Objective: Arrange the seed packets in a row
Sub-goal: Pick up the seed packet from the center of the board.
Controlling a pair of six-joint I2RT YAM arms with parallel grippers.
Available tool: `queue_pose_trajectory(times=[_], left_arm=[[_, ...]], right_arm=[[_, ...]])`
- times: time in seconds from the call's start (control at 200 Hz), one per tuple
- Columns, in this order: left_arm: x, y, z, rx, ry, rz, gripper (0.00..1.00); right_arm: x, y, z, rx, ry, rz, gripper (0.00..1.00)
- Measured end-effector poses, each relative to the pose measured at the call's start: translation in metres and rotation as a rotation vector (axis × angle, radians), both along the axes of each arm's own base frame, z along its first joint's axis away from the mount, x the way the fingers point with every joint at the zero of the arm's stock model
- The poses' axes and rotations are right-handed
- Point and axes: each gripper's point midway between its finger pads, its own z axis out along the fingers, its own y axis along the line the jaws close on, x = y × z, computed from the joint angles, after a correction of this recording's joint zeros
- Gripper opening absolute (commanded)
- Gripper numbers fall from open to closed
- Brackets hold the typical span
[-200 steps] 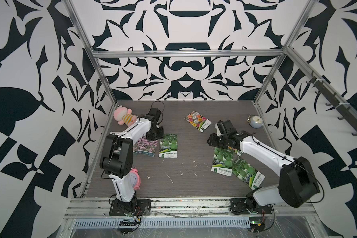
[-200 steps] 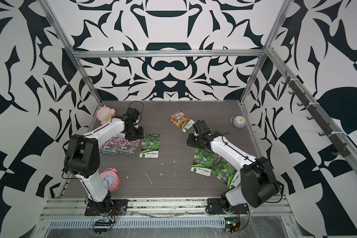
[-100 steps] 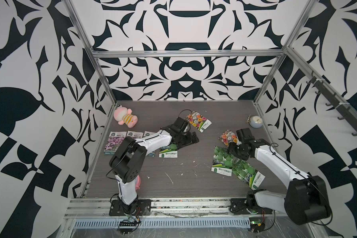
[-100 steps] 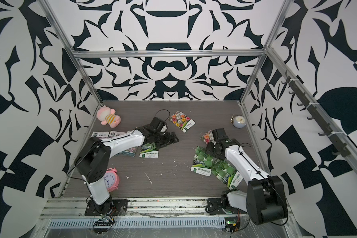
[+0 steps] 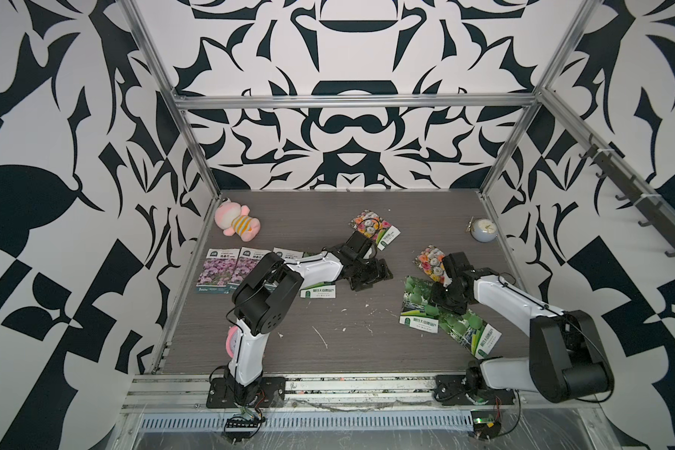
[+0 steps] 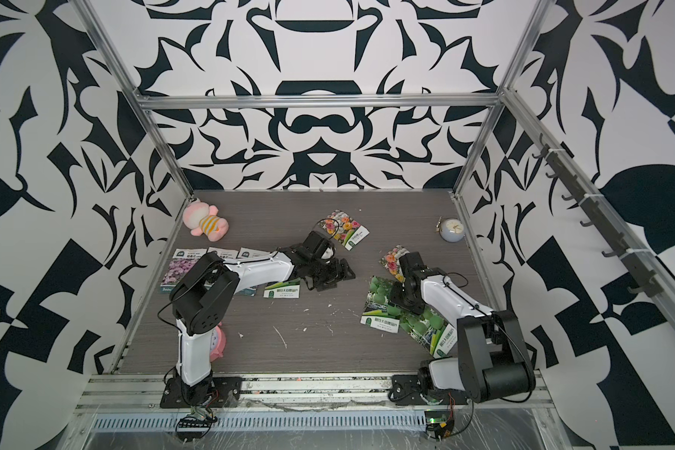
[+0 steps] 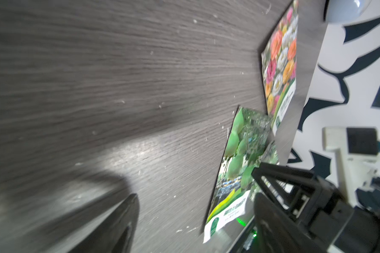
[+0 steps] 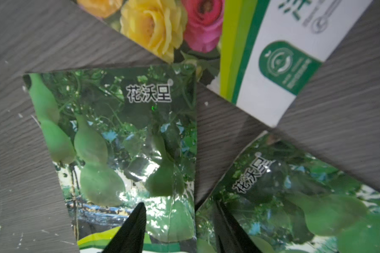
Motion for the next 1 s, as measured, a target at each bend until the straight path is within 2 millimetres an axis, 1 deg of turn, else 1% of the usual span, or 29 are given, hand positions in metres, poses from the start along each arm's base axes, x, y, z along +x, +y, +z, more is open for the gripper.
queue_pose_trajectory(times=[0.065,0.215,0.3,0.39,0.485,0.535,0.6,0.73,0.82,0.895,1.0], left_arm=[[-0.004,-0.007,-0.002,-0.003,0.009,-0.018,0.71],[-0.017,-0.019,-0.007,0.007,0.033,-0.061,0.59],[-0.022,-0.026,-0.01,0.014,0.048,-0.084,0.5],[-0.027,-0.033,-0.013,0.024,0.061,-0.114,0.37],[-0.031,-0.039,-0.021,0.04,0.088,-0.132,0.27],[-0.032,-0.04,-0.027,0.051,0.104,-0.136,0.25],[-0.033,-0.041,-0.027,0.049,0.11,-0.145,0.21],[-0.033,-0.038,-0.03,0.076,0.123,-0.149,0.14],[-0.033,-0.036,-0.032,0.092,0.124,-0.15,0.12],[-0.033,-0.033,-0.033,0.101,0.125,-0.15,0.11],[-0.032,-0.032,-0.033,0.112,0.12,-0.155,0.11]], right_arm=[[0.001,0.003,-0.001,0.017,-0.001,0.003,0.49],[0.001,0.009,-0.004,0.053,0.006,0.007,0.45],[0.003,0.014,-0.004,0.081,-0.001,0.01,0.43],[0.004,0.02,-0.003,0.116,-0.006,0.014,0.41],[0.005,0.027,-0.002,0.16,-0.014,0.016,0.38],[0.005,0.031,-0.002,0.183,-0.016,0.016,0.37],[0.006,0.036,-0.002,0.214,-0.023,0.02,0.34],[0.009,0.044,-0.001,0.279,-0.045,0.018,0.31],[0.011,0.049,-0.001,0.313,-0.057,0.013,0.27],[0.013,0.05,0.0,0.329,-0.064,0.0,0.22],[0.016,0.05,0.001,0.33,-0.075,-0.003,0.11]])
